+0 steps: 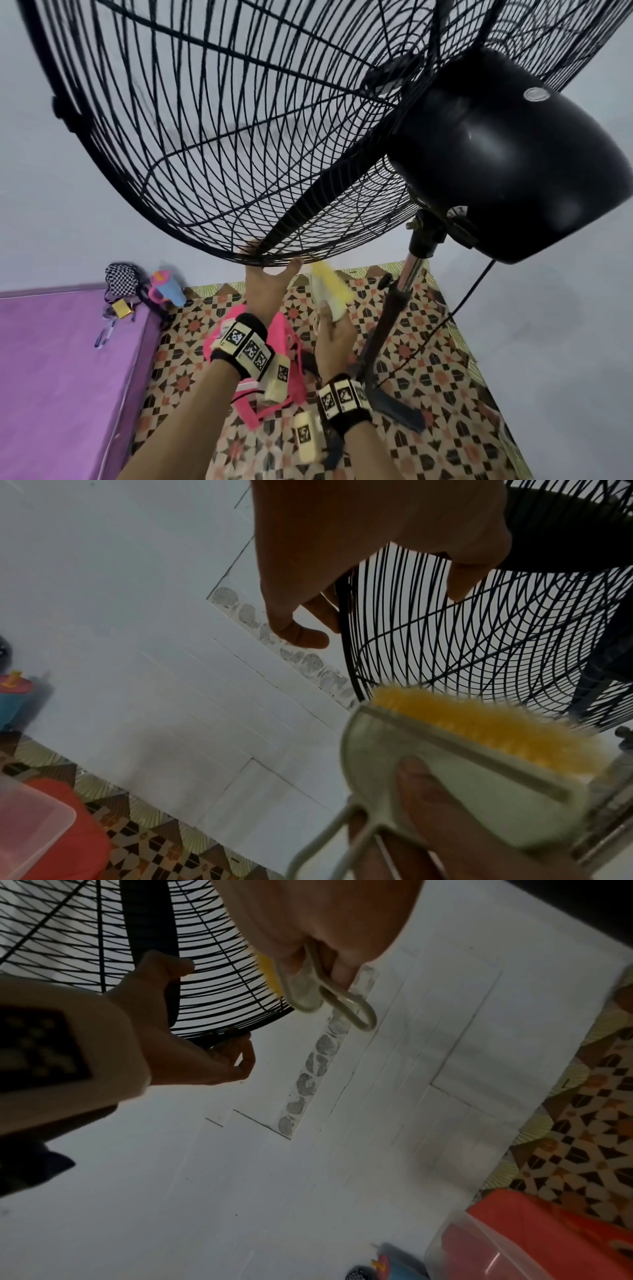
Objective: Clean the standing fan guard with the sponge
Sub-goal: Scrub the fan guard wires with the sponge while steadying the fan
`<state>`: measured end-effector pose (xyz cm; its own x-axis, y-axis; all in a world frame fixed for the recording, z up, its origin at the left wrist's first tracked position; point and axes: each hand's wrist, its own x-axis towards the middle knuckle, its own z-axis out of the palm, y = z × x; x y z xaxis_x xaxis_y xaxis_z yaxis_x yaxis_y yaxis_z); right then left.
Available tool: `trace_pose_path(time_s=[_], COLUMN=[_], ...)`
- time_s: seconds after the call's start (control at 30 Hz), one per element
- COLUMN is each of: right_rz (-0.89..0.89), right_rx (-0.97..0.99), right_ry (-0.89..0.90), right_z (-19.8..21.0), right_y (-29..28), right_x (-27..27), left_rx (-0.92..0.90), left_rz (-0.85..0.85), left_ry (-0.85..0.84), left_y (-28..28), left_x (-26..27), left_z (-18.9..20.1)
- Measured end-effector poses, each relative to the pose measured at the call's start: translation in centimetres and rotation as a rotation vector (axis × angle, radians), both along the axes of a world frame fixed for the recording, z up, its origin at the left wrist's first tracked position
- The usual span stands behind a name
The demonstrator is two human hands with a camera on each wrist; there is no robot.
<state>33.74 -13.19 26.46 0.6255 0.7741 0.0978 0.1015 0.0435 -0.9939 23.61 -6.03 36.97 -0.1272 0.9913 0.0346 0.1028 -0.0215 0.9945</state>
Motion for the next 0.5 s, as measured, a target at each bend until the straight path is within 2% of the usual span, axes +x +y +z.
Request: trace_pose_path(time_s=[0.23, 0.3, 0.43, 0.5], right_rz=[0.105, 0.125, 0.049, 0.063], right_rx=[-0.096, -0.115, 0.036, 0.016], right_ry=[-0.038, 0.001, 0.183, 0.2], right_z=[2.6, 2.6, 2.2, 1.5], right_y=[4.0, 3.7, 0.5, 0.6], right_x=[0.9, 1.3, 0.9, 0.2], left_rx=[-0.027, -0.024, -0.047, -0.075], left_rz=[-0.015, -0.008, -0.006, -0.019], left_ry=[0.008, -0.014, -0.035, -0.036], left_y=[-0.7, -0.9, -1.1, -1.0], left_x=[0.1, 0.3, 0.4, 0.3], left_z=[0.7, 1.4, 1.4, 1.4])
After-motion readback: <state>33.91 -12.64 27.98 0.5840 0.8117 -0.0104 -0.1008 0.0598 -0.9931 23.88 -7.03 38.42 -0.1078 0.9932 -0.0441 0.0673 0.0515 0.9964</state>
